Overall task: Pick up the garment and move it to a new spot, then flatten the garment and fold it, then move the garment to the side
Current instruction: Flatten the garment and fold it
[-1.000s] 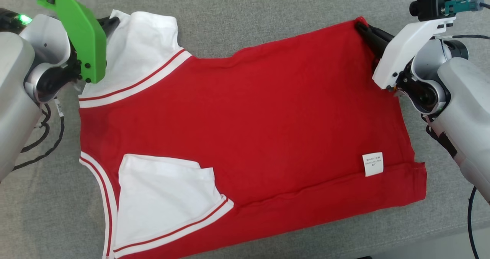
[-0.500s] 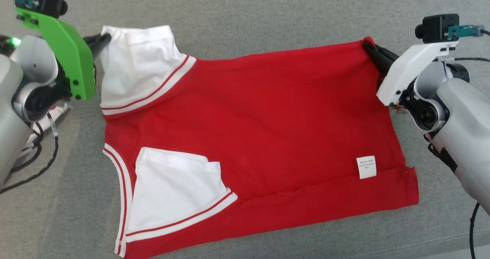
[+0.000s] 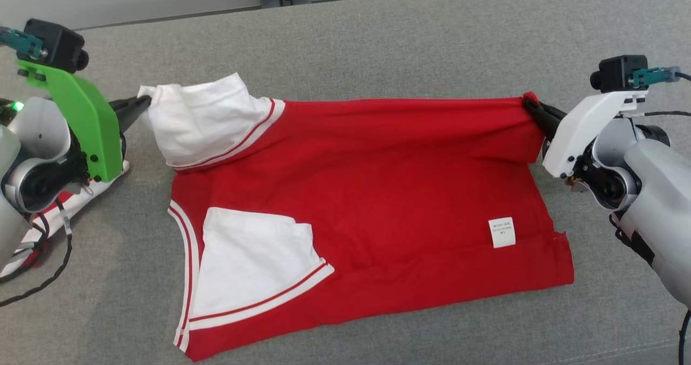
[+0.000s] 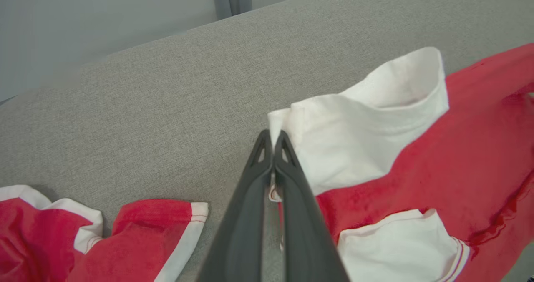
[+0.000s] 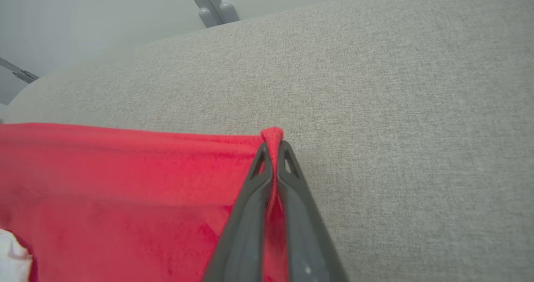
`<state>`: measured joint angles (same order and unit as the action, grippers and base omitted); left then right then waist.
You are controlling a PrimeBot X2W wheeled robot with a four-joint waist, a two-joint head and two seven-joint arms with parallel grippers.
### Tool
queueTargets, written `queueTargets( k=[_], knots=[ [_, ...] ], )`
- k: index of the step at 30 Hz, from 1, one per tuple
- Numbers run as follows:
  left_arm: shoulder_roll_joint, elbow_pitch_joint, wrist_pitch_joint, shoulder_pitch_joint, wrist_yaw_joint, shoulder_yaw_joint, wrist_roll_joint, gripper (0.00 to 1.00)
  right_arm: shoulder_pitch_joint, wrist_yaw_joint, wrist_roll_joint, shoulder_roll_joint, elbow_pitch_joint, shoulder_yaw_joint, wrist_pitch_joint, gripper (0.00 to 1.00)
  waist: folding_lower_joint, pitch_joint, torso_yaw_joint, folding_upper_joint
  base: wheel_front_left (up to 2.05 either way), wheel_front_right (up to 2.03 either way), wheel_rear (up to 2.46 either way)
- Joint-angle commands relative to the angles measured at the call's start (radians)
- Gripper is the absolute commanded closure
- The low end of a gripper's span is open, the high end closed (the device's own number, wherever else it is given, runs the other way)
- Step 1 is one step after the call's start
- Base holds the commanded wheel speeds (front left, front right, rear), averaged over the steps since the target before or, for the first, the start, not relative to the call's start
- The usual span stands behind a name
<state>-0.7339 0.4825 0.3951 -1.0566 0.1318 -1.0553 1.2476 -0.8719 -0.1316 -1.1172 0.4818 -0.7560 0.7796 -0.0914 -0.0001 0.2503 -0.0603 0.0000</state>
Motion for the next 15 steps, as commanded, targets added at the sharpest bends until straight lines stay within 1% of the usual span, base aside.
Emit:
queueTargets(
  k=[1, 6, 10, 15],
  knots=[
    [-0.018, -0.018, 0.01, 0.02, -0.003, -0.006, 0.012, 1.0, 0.016, 0.002, -0.012, 0.013, 0.0, 0.008, -0.011, 1.0, 0.0001, -0.014, 0.002, 0.0, 0.0, 0.0, 0.0],
    [-0.051, -0.094, 0.084, 0.048, -0.003, -0.036, 0.049, 1.0, 0.038, 0.002, -0.033, 0.032, 0.023, 0.044, -0.063, 1.0, 0.0001, -0.031, 0.002, 0.0, 0.0, 0.0, 0.0],
    [-0.075, -0.147, 0.166, 0.077, -0.004, -0.055, 0.105, 1.0, 0.045, 0.001, -0.049, 0.051, 0.044, 0.066, -0.093, 1.0, 0.0001, -0.04, 0.0, 0.0, 0.0, 0.0, 0.0],
    [-0.099, -0.208, 0.272, 0.12, -0.022, -0.088, 0.163, 1.0, 0.037, 0.001, -0.048, 0.074, 0.066, 0.093, -0.109, 1.0, 0.0001, -0.045, -0.001, 0.0, 0.0, 0.0, 0.0]
  ],
)
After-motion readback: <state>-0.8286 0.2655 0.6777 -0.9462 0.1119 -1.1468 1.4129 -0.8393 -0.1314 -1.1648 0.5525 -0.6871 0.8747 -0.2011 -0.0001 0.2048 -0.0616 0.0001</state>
